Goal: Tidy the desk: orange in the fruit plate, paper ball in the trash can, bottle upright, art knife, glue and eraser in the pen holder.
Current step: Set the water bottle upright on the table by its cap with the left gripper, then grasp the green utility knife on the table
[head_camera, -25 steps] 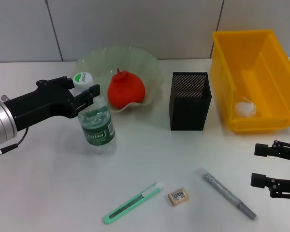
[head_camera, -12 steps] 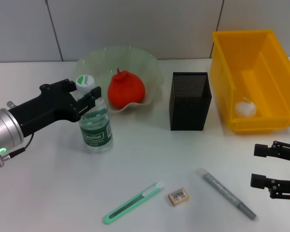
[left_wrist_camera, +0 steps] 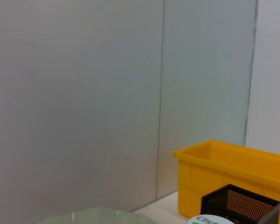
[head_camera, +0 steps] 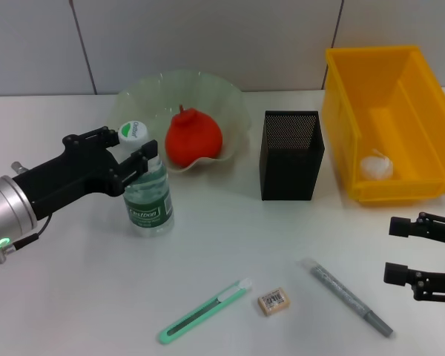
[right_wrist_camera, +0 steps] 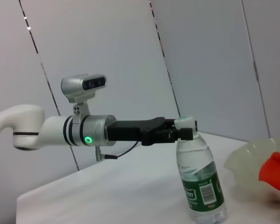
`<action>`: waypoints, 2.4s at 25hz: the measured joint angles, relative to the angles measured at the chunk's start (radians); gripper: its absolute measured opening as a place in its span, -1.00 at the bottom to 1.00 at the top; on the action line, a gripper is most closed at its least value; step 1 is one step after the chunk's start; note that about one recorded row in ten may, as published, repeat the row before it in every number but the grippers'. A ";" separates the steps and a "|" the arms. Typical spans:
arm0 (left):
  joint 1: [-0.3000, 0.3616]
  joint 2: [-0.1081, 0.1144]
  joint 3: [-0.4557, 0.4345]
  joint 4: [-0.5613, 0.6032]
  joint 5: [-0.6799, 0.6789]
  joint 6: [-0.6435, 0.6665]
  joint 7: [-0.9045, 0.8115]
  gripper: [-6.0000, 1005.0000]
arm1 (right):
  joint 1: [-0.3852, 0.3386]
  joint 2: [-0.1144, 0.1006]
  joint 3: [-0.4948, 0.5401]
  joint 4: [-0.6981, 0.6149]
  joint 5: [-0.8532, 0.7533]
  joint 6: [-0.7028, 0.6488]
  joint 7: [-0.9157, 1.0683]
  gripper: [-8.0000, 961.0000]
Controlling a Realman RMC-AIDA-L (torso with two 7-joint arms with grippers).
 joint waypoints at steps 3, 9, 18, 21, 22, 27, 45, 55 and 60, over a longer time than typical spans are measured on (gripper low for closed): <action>0.000 0.004 -0.002 -0.020 -0.038 0.000 0.011 0.09 | 0.002 0.000 0.000 0.002 0.000 0.003 0.000 0.69; 0.005 0.005 -0.005 -0.025 -0.057 0.017 0.033 0.11 | 0.006 0.000 0.000 -0.002 0.000 0.005 0.008 0.69; 0.019 0.008 -0.116 -0.026 -0.064 0.184 0.044 0.61 | 0.015 -0.001 0.003 -0.049 0.002 0.004 0.077 0.69; 0.035 0.011 -0.219 -0.037 -0.059 0.309 0.051 0.61 | 0.031 0.009 -0.005 -0.153 -0.007 0.005 0.192 0.69; 0.040 0.013 -0.253 -0.045 -0.054 0.351 0.056 0.61 | 0.047 0.015 -0.015 -0.219 -0.016 0.008 0.276 0.69; 0.067 0.068 -0.430 -0.215 -0.036 0.592 0.133 0.61 | 0.124 0.008 -0.123 -0.396 -0.058 0.025 0.594 0.69; 0.155 0.111 -0.458 -0.340 0.112 0.726 0.291 0.61 | 0.634 0.012 -0.680 -0.295 -0.575 0.159 1.145 0.69; 0.160 0.113 -0.460 -0.395 0.119 0.728 0.332 0.60 | 0.768 0.028 -0.827 -0.086 -0.529 0.276 1.129 0.69; 0.164 0.122 -0.459 -0.400 0.147 0.729 0.343 0.60 | 0.765 0.028 -0.909 -0.090 -0.483 0.303 1.085 0.69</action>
